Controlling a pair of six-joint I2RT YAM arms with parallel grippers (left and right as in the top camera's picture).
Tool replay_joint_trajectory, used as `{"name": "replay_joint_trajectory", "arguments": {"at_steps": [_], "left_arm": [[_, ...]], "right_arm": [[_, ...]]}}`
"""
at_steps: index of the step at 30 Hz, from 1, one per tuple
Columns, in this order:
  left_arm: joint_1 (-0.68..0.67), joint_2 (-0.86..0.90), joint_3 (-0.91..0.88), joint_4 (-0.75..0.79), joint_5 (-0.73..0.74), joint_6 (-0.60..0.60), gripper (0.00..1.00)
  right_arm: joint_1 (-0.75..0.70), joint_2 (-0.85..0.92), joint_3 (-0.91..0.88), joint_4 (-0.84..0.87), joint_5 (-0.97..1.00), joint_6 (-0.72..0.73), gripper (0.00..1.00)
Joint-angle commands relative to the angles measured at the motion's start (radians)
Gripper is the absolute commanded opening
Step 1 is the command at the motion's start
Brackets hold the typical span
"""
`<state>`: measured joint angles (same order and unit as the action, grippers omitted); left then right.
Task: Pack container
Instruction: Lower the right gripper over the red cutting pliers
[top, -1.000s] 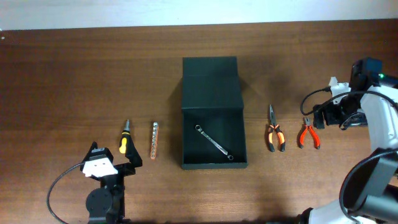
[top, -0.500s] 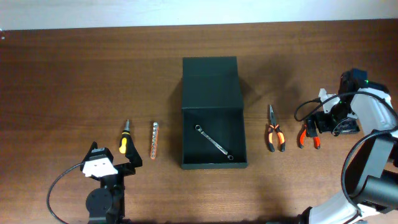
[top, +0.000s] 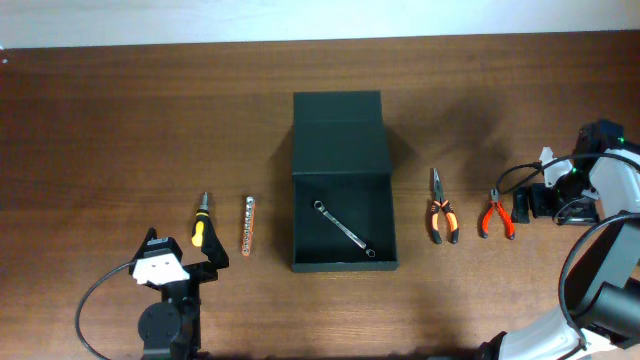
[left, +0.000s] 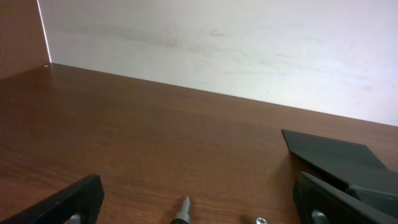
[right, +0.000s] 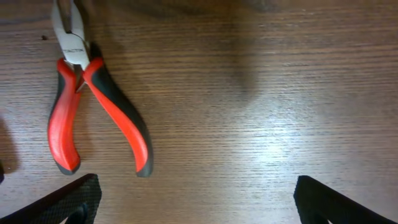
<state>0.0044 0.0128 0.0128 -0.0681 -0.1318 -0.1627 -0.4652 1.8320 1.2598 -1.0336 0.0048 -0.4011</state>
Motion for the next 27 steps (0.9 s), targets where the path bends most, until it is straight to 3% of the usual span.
{"name": "replay_joint_trajectory", "arguments": {"at_steps": [1, 20, 27], "left_arm": [[0.005, -0.008, -0.004, -0.001, 0.004, -0.005, 0.99], [0.005, -0.008, -0.004, -0.001, 0.004, -0.005, 0.99], [0.005, -0.008, -0.004, -0.001, 0.004, -0.005, 0.99]], "right_arm": [[0.010, 0.014, -0.003, 0.003, -0.020, -0.014, 0.99], [0.040, 0.106, -0.005, 0.022, 0.002, -0.014, 0.99], [0.040, 0.106, -0.005, 0.056, 0.005, -0.074, 0.99]]}}
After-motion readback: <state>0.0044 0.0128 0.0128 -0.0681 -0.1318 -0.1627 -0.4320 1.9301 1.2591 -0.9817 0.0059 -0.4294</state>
